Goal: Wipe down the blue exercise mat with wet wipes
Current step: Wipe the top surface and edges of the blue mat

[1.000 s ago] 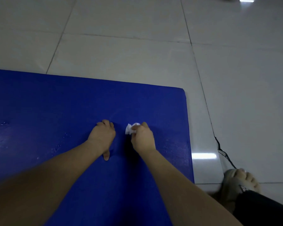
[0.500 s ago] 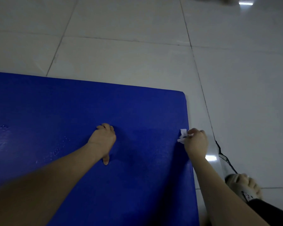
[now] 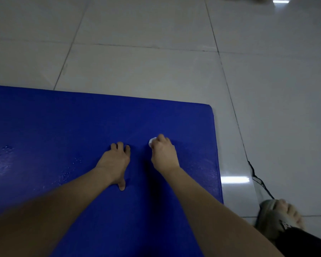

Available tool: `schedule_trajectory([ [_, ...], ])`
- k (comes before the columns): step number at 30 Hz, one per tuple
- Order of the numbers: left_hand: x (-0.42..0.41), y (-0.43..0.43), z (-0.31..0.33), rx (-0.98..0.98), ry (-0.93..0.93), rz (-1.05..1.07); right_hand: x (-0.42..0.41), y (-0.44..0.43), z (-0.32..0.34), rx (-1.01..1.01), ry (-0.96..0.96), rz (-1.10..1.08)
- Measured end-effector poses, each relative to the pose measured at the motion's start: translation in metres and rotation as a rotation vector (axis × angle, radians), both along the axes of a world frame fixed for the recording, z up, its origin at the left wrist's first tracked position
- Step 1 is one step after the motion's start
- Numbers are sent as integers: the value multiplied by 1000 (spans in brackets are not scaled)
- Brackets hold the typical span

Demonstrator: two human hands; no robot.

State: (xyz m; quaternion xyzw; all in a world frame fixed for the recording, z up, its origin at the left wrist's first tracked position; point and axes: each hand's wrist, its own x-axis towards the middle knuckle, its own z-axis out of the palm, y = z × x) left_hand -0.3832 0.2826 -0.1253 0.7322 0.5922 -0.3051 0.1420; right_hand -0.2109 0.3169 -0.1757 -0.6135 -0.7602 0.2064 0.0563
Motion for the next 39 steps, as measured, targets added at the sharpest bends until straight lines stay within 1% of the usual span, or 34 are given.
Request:
schedule_trajectory([
  [2, 0, 0, -1, 1, 2, 1, 13, 7, -2, 13, 8, 36],
  [3, -1, 0, -1, 1, 1, -1, 24, 10, -2, 28, 7, 15],
  [8, 0, 0, -2, 8, -9, -10, 105, 24, -5, 32, 28, -360],
  [11, 1, 0, -2, 6, 1, -7, 149, 22, -8, 39, 51, -533],
  [14, 0, 1, -1, 11, 5, -8, 165, 22, -9, 47, 80, -699],
  [17, -2, 0, -2, 8, 8, -8, 149, 32, -11, 25, 93, -823],
  [18, -2, 1, -1, 7, 9, -8, 138, 36, -9, 13, 99, -834],
  [20, -2, 1, -1, 7, 8, -12, 110, 42, -7, -8, 113, -766],
  [22, -1, 1, -1, 11, 10, -20, 75, 46, -4, -18, 105, -619],
  [26, -2, 1, -1, 22, 28, -37, 4, 43, -4, -27, 131, -245],
  [28, -1, 1, 1, 18, 37, -41, -11, 41, -6, -34, 87, -138],
  [29, 0, 1, 2, 12, 46, -47, -9, 43, -6, -35, 66, -128],
  [30, 0, 2, 4, 3, 60, -58, -2, 46, -6, -33, 53, -148],
  [32, 2, 5, 8, -9, 80, -90, 27, 53, -3, -38, 38, -261],
  [34, -1, 14, 11, -6, 15, -78, 68, 62, 0, -64, 26, -392],
  [37, -15, 35, 17, 48, -156, 77, 132, 70, -4, -55, 7, -533],
  [39, -26, 47, 15, 101, -164, 174, 160, 67, -8, -33, -24, -600],
])
